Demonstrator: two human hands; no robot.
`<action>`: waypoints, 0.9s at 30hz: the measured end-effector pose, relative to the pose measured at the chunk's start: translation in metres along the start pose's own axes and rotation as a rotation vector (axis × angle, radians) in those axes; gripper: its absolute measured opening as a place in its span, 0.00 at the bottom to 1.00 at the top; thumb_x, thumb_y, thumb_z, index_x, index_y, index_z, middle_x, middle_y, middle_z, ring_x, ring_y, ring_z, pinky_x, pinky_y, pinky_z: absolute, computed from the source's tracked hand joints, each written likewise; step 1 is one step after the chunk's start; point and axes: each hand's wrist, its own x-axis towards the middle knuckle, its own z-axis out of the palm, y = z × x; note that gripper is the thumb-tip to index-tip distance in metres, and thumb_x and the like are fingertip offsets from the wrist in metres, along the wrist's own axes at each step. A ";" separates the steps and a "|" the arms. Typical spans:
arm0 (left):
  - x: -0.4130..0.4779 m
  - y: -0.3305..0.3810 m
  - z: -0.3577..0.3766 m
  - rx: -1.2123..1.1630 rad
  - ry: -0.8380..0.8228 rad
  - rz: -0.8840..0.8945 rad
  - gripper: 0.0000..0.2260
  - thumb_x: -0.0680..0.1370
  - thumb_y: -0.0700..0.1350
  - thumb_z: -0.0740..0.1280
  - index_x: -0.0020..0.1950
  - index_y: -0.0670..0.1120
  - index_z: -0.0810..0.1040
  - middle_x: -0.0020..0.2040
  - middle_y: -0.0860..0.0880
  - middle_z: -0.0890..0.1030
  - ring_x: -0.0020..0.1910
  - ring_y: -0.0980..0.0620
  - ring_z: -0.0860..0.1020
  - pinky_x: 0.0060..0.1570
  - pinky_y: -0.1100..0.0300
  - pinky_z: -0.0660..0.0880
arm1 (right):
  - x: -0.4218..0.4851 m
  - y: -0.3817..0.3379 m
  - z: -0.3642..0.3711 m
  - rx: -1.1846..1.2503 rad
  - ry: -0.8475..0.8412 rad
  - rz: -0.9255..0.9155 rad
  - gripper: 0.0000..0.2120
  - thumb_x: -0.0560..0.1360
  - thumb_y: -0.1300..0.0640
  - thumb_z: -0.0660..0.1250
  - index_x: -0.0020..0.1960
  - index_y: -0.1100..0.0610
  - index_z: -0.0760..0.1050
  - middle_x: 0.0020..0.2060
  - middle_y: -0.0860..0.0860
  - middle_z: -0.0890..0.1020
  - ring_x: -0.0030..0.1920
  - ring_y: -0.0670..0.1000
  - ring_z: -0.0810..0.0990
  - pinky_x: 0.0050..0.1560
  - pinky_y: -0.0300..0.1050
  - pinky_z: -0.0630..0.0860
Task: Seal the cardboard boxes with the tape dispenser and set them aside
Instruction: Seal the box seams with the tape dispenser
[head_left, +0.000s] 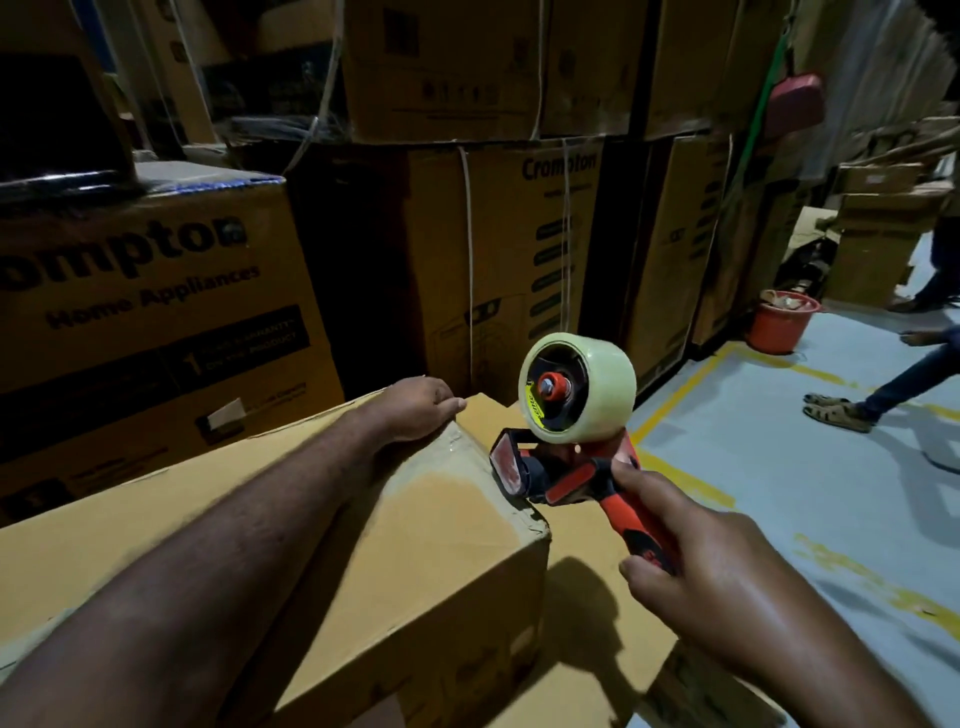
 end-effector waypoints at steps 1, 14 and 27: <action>-0.002 0.007 -0.003 0.005 -0.004 0.021 0.20 0.84 0.57 0.59 0.64 0.45 0.82 0.64 0.49 0.79 0.60 0.51 0.77 0.59 0.53 0.75 | 0.000 -0.001 -0.001 -0.003 0.005 -0.004 0.37 0.78 0.50 0.66 0.76 0.30 0.48 0.54 0.46 0.74 0.43 0.42 0.76 0.40 0.29 0.71; -0.043 0.055 0.018 0.061 -0.129 0.122 0.19 0.84 0.50 0.59 0.35 0.45 0.73 0.35 0.46 0.71 0.35 0.50 0.69 0.34 0.55 0.64 | -0.017 0.001 0.007 0.099 0.015 0.036 0.36 0.77 0.55 0.68 0.76 0.32 0.55 0.53 0.50 0.78 0.35 0.47 0.80 0.39 0.43 0.81; -0.061 0.077 0.024 0.193 -0.008 0.249 0.24 0.84 0.61 0.55 0.55 0.45 0.83 0.55 0.50 0.84 0.57 0.53 0.79 0.77 0.37 0.54 | -0.081 0.042 0.022 0.135 0.110 0.078 0.36 0.74 0.51 0.70 0.73 0.27 0.57 0.50 0.43 0.81 0.43 0.39 0.79 0.43 0.31 0.74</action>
